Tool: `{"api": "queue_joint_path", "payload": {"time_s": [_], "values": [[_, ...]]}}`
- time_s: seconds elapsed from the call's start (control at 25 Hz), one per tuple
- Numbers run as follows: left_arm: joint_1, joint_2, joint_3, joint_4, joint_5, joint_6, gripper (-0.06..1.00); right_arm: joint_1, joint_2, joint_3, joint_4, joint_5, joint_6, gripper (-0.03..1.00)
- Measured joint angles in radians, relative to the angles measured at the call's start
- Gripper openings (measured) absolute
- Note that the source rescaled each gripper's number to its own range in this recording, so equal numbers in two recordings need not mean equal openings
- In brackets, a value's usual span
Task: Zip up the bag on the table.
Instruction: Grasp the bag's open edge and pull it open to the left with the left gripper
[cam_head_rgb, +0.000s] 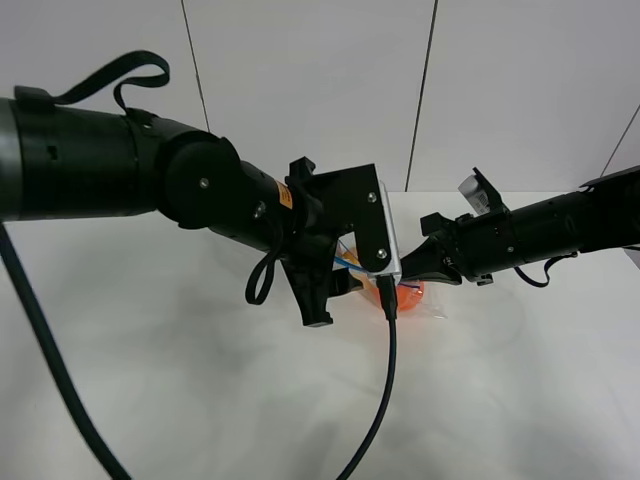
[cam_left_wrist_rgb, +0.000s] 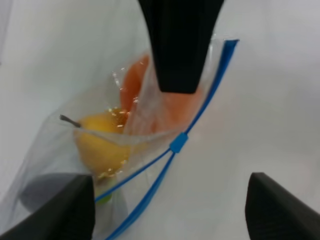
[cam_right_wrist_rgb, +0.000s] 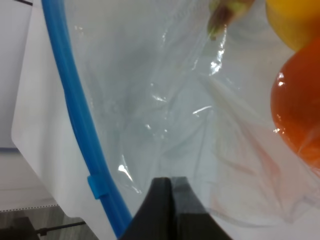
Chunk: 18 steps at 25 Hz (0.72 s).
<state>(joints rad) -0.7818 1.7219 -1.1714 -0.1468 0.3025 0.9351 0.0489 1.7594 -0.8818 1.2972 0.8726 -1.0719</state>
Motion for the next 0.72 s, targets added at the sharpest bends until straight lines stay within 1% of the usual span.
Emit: {"api": "queue_joint_path", "payload": {"time_s": [0.24, 0.4, 0.72], "values": [[-0.039, 0.022, -0.028, -0.001, -0.018, 0.001, 1.00, 0.000, 0.000, 0.000, 0.000, 0.000, 0.010, 0.00], [-0.073, 0.064, -0.038, -0.002, -0.019, 0.024, 1.00, 0.000, 0.000, 0.000, 0.000, 0.000, 0.016, 0.00], [-0.079, 0.098, -0.047, -0.001, -0.040, 0.097, 1.00, 0.000, 0.000, 0.000, 0.000, 0.004, 0.019, 0.00]]}}
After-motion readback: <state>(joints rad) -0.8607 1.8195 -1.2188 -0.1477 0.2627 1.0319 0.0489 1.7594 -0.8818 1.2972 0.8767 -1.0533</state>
